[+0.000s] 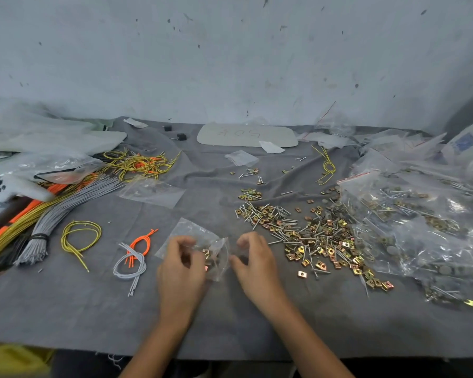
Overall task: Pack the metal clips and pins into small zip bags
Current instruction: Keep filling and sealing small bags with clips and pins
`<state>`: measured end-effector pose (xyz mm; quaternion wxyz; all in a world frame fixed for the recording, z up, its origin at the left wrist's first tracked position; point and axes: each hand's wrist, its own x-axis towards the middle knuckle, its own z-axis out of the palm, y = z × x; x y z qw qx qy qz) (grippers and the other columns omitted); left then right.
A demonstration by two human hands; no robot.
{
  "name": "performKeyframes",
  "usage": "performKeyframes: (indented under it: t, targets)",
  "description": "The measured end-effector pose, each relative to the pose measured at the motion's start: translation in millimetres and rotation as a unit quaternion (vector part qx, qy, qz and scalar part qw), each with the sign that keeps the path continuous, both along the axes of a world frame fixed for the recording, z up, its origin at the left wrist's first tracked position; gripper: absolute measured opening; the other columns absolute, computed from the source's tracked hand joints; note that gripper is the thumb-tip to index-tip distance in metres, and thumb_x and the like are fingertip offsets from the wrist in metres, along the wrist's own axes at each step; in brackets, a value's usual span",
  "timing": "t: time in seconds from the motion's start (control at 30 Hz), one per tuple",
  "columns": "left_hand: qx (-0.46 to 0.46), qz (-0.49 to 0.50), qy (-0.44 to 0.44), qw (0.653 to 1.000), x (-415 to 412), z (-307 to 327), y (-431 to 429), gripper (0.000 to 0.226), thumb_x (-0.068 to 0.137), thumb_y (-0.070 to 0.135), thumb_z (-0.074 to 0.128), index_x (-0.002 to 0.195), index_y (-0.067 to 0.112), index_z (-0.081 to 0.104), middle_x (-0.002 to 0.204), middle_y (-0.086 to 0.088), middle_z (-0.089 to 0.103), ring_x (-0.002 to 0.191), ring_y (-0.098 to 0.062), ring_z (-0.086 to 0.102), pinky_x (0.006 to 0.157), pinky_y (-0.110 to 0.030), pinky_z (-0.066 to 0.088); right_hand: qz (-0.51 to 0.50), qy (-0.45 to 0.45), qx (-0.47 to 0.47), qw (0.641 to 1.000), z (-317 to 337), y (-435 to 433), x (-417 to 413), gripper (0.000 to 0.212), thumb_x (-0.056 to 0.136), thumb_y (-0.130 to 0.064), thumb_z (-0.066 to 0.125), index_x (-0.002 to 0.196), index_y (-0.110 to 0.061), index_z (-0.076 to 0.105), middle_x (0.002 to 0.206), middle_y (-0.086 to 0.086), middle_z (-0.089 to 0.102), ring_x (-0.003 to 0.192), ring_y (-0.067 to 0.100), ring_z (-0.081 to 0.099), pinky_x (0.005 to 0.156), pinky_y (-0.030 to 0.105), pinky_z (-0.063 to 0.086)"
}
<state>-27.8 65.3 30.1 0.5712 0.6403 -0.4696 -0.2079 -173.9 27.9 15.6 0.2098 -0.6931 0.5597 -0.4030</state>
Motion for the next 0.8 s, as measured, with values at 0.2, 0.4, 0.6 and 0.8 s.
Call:
performKeyframes:
  t: [0.2,0.4,0.6,0.8]
  targets:
    - [0.041,0.033,-0.111,0.992,33.0,0.1,-4.8,0.018,0.086,0.008,0.066,0.102,0.015,0.067,0.092,0.0,0.068,0.084,-0.022,0.063,0.08,-0.042,0.051,0.047,0.078,0.0,0.996,-1.8,-2.0,1.5,0.058,0.089,-0.006,0.062,0.137,-0.036,0.052,0.125,-0.004,0.052,0.111,0.018,0.047,0.098,0.034,0.043]
    - [0.076,0.0,-0.191,0.979,42.3,-1.5,-6.7,0.01,0.083,0.01,0.073,0.093,0.013,0.074,0.089,0.0,0.074,0.087,-0.021,0.068,0.085,-0.046,0.053,0.025,0.062,-0.006,0.998,-2.4,-1.9,1.6,0.019,0.094,-0.015,0.061,0.108,-0.025,0.069,0.11,-0.004,0.061,0.102,0.02,0.052,0.084,0.032,0.043]
    - [0.014,-0.039,-0.243,0.969,26.7,-6.4,16.6,0.019,0.08,0.028,0.073,0.097,0.021,0.069,0.091,0.009,0.068,0.084,-0.016,0.06,0.083,-0.041,0.049,0.017,0.032,-0.017,0.999,3.2,-0.1,1.7,0.003,0.099,-0.02,0.058,0.098,-0.019,0.061,0.094,-0.004,0.062,0.091,0.023,0.056,0.081,0.041,0.046]
    - [-0.005,-0.088,-0.3,0.95,14.7,-12.0,34.1,0.02,0.085,0.037,0.074,0.102,0.029,0.067,0.101,0.015,0.063,0.093,-0.016,0.058,0.086,-0.035,0.044,0.033,-0.075,0.032,0.996,26.7,8.2,-1.1,0.007,0.092,-0.025,0.067,0.086,-0.021,0.067,0.078,-0.007,0.066,0.074,0.006,0.06,0.071,0.026,0.046]
